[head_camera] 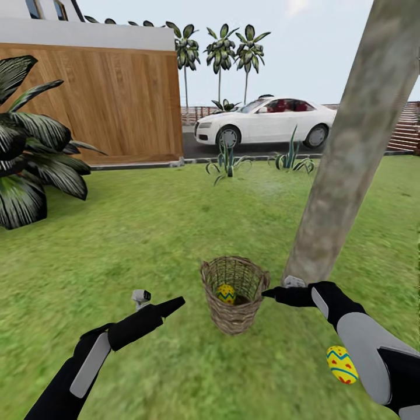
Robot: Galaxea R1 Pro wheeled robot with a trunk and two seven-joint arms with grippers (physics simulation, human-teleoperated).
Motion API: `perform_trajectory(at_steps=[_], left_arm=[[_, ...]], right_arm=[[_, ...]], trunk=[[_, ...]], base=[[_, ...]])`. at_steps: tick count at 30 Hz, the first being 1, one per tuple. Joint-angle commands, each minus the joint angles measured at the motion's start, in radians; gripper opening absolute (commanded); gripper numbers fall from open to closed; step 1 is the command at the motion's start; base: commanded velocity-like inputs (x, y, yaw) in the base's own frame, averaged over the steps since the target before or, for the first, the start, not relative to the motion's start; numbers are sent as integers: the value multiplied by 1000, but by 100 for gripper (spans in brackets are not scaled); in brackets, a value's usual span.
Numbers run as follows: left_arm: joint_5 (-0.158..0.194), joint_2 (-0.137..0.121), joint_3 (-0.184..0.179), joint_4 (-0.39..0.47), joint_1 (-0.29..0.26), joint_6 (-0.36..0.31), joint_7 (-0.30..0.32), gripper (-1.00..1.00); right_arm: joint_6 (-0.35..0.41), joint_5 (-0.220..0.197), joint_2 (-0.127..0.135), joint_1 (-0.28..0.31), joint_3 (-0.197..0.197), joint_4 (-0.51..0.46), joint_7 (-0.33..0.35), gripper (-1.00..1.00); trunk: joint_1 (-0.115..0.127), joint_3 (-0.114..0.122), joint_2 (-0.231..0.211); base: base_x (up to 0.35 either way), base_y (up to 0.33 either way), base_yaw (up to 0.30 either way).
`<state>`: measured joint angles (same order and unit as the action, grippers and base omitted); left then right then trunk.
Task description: Take the three Easter eggs out of the wicker basket on the lawn in the garden, then place them on the lawn next to a single tree (choose any tree) so that all three eggs are next to the same tree and none are left in the basket.
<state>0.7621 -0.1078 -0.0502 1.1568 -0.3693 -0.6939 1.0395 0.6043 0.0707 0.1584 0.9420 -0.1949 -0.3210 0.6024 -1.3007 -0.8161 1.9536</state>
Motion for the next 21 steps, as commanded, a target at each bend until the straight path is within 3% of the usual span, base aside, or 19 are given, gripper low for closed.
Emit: perform_trajectory(at_steps=[1,16,21], left_arm=[[8,-1,-2,0,0,-7,-1,100],[8,-1,-2,0,0,-7,-1,100],[5,2,-2,-6,0,-4,-2,100]], right_arm=[[6,8,-1,1,-8,-1,5,100],[5,8,0,0,-8,-1,8,100],[0,2,-2,0,-8,0,10,100]], trunk=[[0,0,0],[0,17,0],[0,19,0]], base=[[198,262,-203],[199,263,-211],[159,210,-62]])
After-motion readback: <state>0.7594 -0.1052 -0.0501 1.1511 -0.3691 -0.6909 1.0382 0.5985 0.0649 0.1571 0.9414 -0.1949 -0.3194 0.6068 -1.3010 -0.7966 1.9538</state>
